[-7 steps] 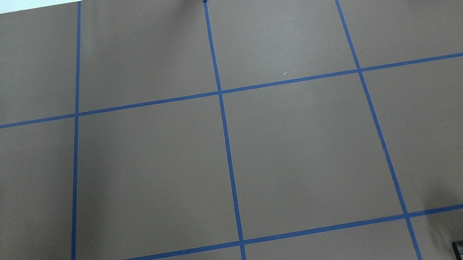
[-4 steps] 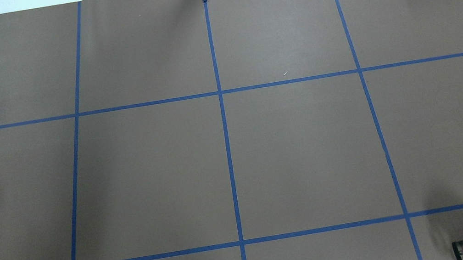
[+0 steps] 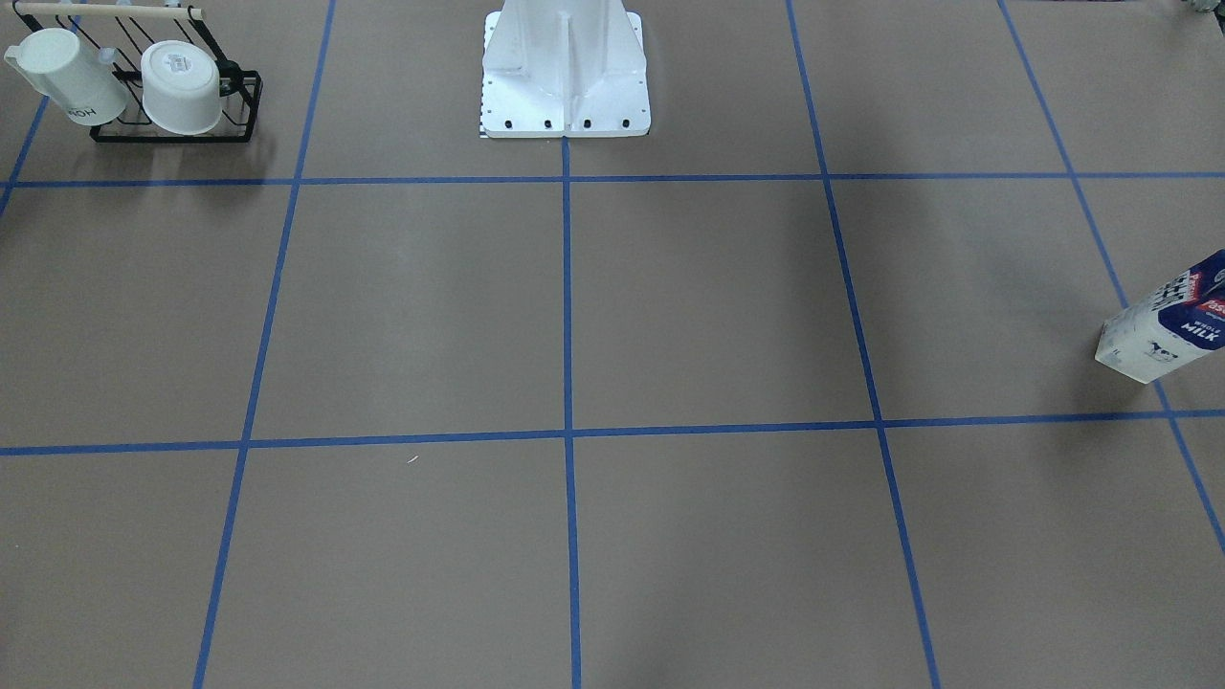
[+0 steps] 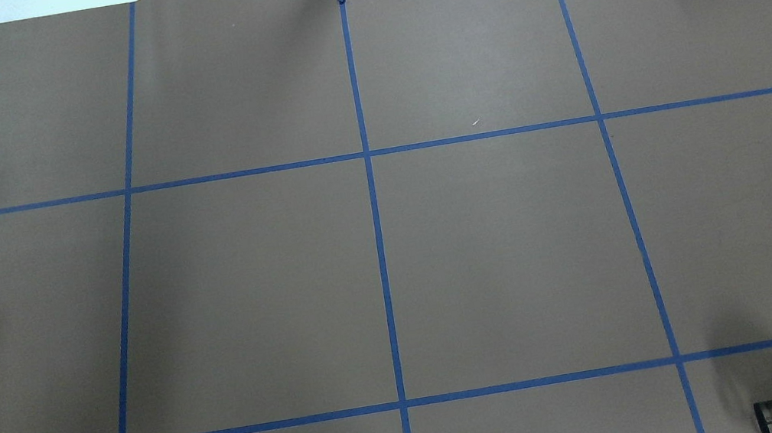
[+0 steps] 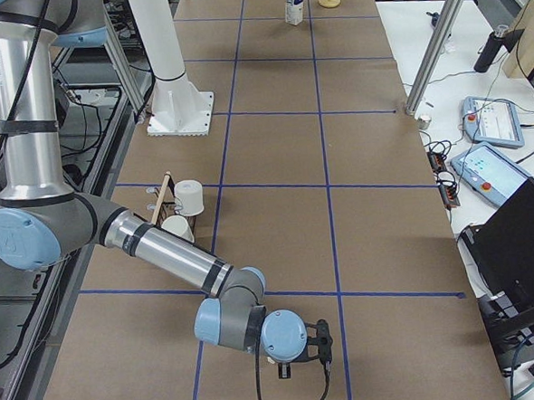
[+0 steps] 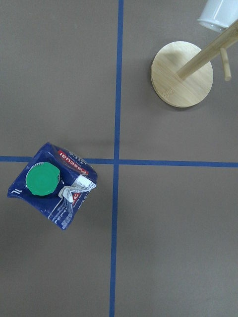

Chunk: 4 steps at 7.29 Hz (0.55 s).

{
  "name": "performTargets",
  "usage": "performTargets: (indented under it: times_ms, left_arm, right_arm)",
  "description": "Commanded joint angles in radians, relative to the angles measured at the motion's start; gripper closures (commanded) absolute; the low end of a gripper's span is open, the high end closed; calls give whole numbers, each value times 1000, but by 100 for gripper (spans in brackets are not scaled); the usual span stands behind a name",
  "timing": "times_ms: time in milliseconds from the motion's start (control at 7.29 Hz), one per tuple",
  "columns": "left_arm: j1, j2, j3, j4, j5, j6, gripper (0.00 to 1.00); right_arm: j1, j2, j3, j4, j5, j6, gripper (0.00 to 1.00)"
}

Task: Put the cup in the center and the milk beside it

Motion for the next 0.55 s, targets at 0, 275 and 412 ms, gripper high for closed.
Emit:
performTargets:
  times_ms: [0, 275, 412]
  left_arm:
    - [0, 0, -1, 0, 0, -2, 1]
    - [0, 0, -1, 0, 0, -3, 1]
    - [0, 0, -1, 2, 0, -3, 1]
  right_arm:
    - [0, 148, 145, -299, 13, 9, 100]
    - [-46, 297, 290, -482, 19, 59, 100]
    - [-148, 375, 374, -531, 33, 278, 100]
